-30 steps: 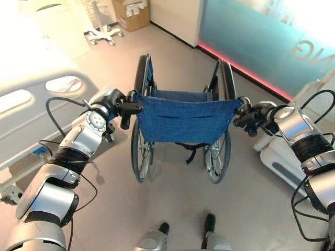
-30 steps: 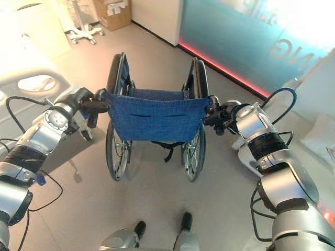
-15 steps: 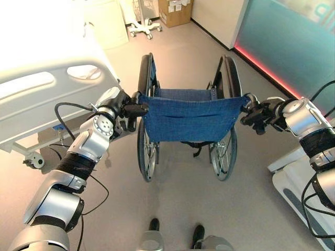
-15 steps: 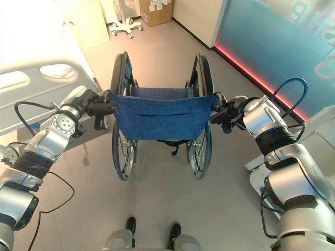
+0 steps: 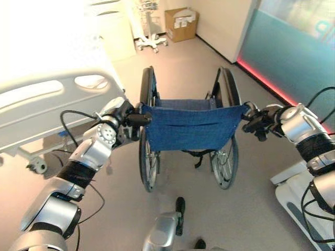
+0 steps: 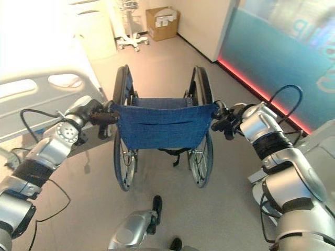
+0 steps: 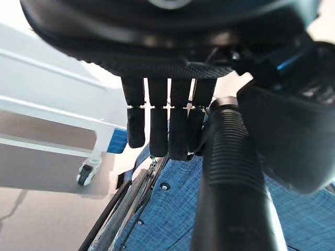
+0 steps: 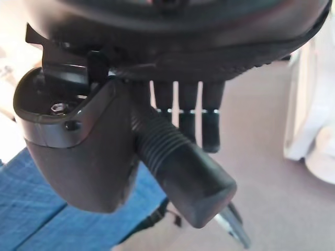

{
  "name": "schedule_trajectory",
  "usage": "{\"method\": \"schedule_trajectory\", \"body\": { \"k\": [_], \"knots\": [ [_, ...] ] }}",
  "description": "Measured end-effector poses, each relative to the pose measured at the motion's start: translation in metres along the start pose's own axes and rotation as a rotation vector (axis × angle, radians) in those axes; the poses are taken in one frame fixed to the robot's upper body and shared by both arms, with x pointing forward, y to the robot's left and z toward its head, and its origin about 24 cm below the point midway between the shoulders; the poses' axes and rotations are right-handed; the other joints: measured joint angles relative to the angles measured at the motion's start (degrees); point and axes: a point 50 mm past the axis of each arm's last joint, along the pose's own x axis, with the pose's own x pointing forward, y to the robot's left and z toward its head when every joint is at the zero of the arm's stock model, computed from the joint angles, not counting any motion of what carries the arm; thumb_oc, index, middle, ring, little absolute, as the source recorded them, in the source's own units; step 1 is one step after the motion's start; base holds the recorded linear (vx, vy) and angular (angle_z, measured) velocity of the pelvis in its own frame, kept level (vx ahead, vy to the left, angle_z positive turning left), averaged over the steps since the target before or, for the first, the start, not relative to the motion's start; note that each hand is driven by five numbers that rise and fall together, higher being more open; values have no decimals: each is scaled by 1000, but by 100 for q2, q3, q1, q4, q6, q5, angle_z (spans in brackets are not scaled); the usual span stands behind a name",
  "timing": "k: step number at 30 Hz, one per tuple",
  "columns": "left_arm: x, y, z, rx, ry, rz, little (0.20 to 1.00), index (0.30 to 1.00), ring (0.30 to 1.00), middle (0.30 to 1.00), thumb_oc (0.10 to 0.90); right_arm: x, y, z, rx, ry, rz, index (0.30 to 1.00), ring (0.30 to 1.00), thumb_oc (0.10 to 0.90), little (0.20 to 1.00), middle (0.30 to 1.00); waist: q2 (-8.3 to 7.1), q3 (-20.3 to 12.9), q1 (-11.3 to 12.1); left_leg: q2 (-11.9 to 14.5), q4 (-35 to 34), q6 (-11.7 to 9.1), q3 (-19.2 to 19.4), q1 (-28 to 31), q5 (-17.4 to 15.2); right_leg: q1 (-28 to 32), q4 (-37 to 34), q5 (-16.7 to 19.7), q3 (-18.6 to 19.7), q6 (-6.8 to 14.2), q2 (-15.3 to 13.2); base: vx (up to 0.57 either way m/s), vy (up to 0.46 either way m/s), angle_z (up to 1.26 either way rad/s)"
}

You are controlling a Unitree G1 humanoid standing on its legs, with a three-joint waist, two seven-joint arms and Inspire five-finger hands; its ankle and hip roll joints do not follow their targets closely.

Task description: Push the wheelchair next to the bed

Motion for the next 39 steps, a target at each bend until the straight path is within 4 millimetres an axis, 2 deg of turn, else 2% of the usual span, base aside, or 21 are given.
{"method": "schedule_trajectory", "body": {
  "k": [1,3,5,7,9,10,12,14,17,18,19,21,23,24,25,27,31,32,35,36,39],
  "knots": [
    [1,3,2,-2,-2,13,300,300,300,300,400,0,1,0,11,-5,3,300,300,400,300,300,-123,7,-4,-36,-32,130,15,32,-25,-241,691,-265,58,200,-65,321,8,12],
    [4,11,4,-6,-7,36,300,300,300,300,400,2,5,-1,37,-23,10,300,300,400,300,300,-180,-6,-179,-80,-268,386,-123,196,144,-799,2111,-247,105,546,-196,380,-129,38],
    [6,8,-1,-4,1,22,300,300,300,300,400,4,9,-3,54,-28,29,300,300,400,300,300,-220,-5,-279,-255,-501,361,-301,491,241,-882,2396,-204,212,635,-400,319,-251,22],
    [6,5,-1,0,0,12,300,300,300,300,400,4,10,-2,50,-48,25,300,300,400,300,300,-75,11,-250,-366,-614,593,-1010,716,275,-990,2054,-216,193,591,-494,265,-346,-17],
    [11,14,8,11,-10,31,300,300,300,300,400,-1,-5,3,48,-84,-24,300,300,400,300,300,237,196,-360,-337,-441,543,-1749,689,276,-1458,1430,-79,199,608,-563,443,-383,40],
    [15,17,11,12,-10,35,300,300,300,300,400,-4,-13,7,41,-89,-50,300,300,400,300,300,321,288,-508,-385,-460,513,-2032,734,291,-1623,798,184,325,805,-686,536,-405,90],
    [18,18,19,4,-24,34,300,300,300,300,400,-6,-17,5,42,-82,-63,300,300,400,300,300,249,346,-727,-536,-440,445,-2387,755,240,-1691,-321,753,662,871,-898,523,-422,106],
    [17,23,20,-11,-48,42,300,300,300,300,400,-8,-20,5,49,-84,-67,300,300,400,300,300,32,453,-924,-638,-387,386,-2610,825,81,-1681,-1246,1377,871,917,-1115,418,-428,99],
    [16,19,18,-19,-51,39,300,300,300,300,400,-8,-18,4,59,-57,-48,300,300,400,300,300,-222,405,-960,-670,-352,212,-2783,898,-119,-1514,-966,1608,852,912,-1196,353,-366,73],
    [15,18,18,-25,-55,45,300,300,300,300,400,-9,-19,4,59,-53,-40,300,300,400,300,300,-377,332,-987,-634,-343,71,-2779,855,-210,-1263,-865,1599,842,900,-1133,419,-333,112],
    [15,19,17,-38,-56,56,300,300,300,300,400,-10,-20,4,58,-55,-36,300,300,400,300,300,-494,267,-1054,-552,-298,-39,-2624,774,-282,-1005,-993,1775,870,642,-1087,365,-232,110],
    [15,14,18,-63,-61,63,300,300,300,300,400,-13,-27,4,47,-51,-59,300,300,400,300,300,-317,246,-1132,-196,-348,-58,-2394,791,-310,-929,-967,1683,653,501,-911,319,-251,82],
    [14,-5,22,-96,-78,41,300,300,300,300,400,-19,-38,-1,13,-23,-84,300,300,400,300,300,-72,181,-1139,486,-511,-77,-1641,808,-227,-911,-666,1380,185,248,-680,324,-372,79],
    [14,-10,24,-106,-86,36,300,300,300,300,400,-19,-40,-4,5,-10,-87,300,300,400,300,300,37,124,-1144,588,-418,-207,-1505,805,-94,-905,-517,1247,80,187,-645,312,-360,90],
    [15,-17,29,-130,-94,31,300,300,300,300,400,-20,-44,-9,-4,15,-101,300,300,400,300,300,29,130,-1164,572,-303,-502,-1430,713,208,-968,-153,1036,-42,55,-647,249,-245,79],
    [15,-22,34,-142,-107,37,300,300,300,300,400,-21,-46,-14,-17,33,-109,300,300,400,300,300,-45,131,-1220,571,-383,-358,-1203,651,593,-1008,40,905,-127,-136,-735,261,-211,78],
    [14,-28,26,-144,-67,38,300,300,300,300,400,-16,-37,-8,-36,27,-101,300,300,400,300,300,-188,169,-1135,655,136,-362,-998,508,640,-618,-238,632,-220,-141,-481,359,-208,27],
    [14,-30,23,-143,-56,34,300,300,300,300,400,-14,-36,-9,-34,32,-95,300,300,400,300,300,-213,173,-1123,625,202,-419,-1039,480,582,-536,-298,629,-233,-155,-505,268,-185,23],
    [12,-36,22,-137,-61,16,300,300,300,300,400,-12,-32,-9,-43,37,-85,300,300,400,300,300,-222,169,-911,1,181,-559,-931,209,395,-330,-599,617,0,-236,-415,394,-247,-11],
    [12,-34,21,-126,-59,20,300,300,300,300,400,-12,-32,-11,-46,42,-97,300,300,400,300,300,-223,173,-767,-287,41,-564,-834,-19,397,-296,-701,652,130,-315,-358,367,-180,-43],
    [10,-30,22,-117,-66,23,300,300,300,300,400,-10,-30,-14,-48,55,-106,300,300,400,300,300,-98,216,-261,-471,-654,-615,-763,-439,432,-91,-860,642,564,-403,-4,477,-124,-89]
  ]
}}
